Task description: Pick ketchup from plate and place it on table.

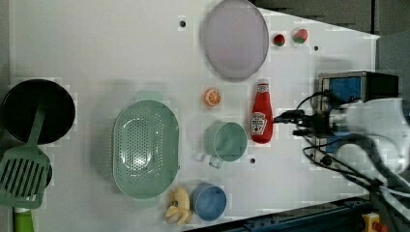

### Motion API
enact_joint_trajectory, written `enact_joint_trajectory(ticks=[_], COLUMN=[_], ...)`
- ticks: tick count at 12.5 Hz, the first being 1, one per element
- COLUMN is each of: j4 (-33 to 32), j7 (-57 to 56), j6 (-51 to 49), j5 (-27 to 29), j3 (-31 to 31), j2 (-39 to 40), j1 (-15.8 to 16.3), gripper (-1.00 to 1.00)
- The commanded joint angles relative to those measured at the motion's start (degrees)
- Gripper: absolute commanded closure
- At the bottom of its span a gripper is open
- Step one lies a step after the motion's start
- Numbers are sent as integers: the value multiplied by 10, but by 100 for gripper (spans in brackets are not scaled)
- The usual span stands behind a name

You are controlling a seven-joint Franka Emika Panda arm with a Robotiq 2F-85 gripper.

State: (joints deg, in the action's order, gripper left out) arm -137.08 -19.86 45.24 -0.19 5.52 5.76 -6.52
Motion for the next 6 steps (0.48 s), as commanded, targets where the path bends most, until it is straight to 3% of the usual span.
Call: enact_joint_trajectory(ticks=[1,6], j4=[103,238], j7=[125,225], j6=[-82,-301], j5=[6,6], j3=[6,12], j2=[-86,-159], j1=[0,0], gripper=[-100,-100])
